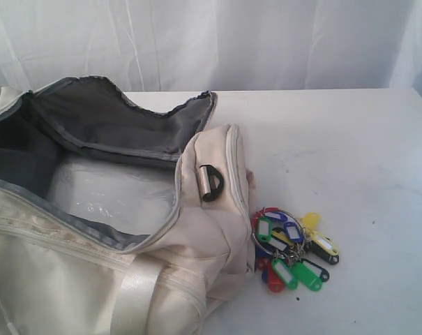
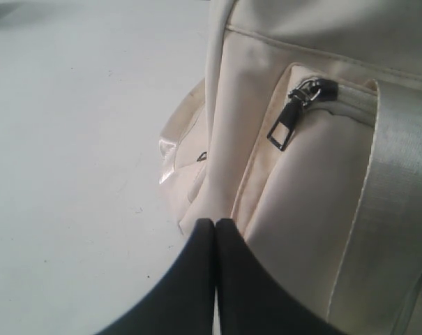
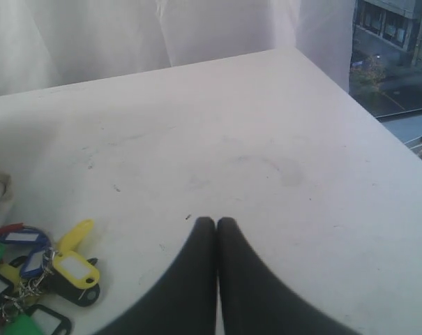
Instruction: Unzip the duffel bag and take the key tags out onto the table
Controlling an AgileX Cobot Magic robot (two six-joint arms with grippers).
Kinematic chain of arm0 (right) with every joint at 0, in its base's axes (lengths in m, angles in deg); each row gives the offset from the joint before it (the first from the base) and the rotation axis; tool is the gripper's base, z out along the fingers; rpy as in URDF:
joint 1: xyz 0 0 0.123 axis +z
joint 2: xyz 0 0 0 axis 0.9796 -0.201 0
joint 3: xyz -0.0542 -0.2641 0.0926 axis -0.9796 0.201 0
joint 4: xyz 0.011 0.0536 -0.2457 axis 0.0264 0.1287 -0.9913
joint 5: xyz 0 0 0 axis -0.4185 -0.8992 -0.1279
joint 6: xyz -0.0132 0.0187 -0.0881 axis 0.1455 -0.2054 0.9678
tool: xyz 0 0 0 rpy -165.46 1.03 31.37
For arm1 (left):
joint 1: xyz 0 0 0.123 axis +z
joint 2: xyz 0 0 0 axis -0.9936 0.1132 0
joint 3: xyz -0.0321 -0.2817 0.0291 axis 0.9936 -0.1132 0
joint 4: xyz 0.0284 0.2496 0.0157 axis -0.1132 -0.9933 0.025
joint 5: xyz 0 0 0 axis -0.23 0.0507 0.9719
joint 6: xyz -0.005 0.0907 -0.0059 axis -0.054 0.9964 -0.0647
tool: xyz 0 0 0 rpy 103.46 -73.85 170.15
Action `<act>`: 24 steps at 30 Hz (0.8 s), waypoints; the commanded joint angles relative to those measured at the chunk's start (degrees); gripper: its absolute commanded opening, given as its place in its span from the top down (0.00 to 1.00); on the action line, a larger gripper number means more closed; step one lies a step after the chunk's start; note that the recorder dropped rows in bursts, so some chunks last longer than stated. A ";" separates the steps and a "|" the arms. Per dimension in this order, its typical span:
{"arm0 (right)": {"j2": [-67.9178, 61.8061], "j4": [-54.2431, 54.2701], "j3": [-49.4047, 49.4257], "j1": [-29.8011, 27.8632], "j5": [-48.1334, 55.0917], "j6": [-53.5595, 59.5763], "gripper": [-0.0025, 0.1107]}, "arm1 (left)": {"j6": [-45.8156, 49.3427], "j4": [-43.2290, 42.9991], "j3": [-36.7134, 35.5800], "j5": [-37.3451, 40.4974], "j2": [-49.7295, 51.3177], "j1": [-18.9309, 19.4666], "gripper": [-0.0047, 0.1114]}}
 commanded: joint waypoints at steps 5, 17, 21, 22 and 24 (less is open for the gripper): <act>0.36 -0.19 0.32 -0.36 1.00 0.62 0.98 | -0.26 0.02 -0.34 -0.03 -0.25 0.15 0.96; 0.36 -12.49 0.32 -0.36 1.53 0.62 0.98 | -0.26 0.02 -0.34 -0.03 -0.25 0.15 0.96; 0.36 -12.70 0.32 -0.36 1.53 0.62 0.98 | -0.26 0.02 -0.34 -0.03 -0.25 0.15 0.96; 0.36 -12.70 0.32 -0.36 1.53 0.62 0.98 | -0.26 0.02 -0.34 -0.03 -0.25 0.15 0.96; 0.36 -12.58 0.32 -0.36 1.53 0.62 0.98 | -0.26 0.02 -0.34 -0.03 -0.25 0.15 0.96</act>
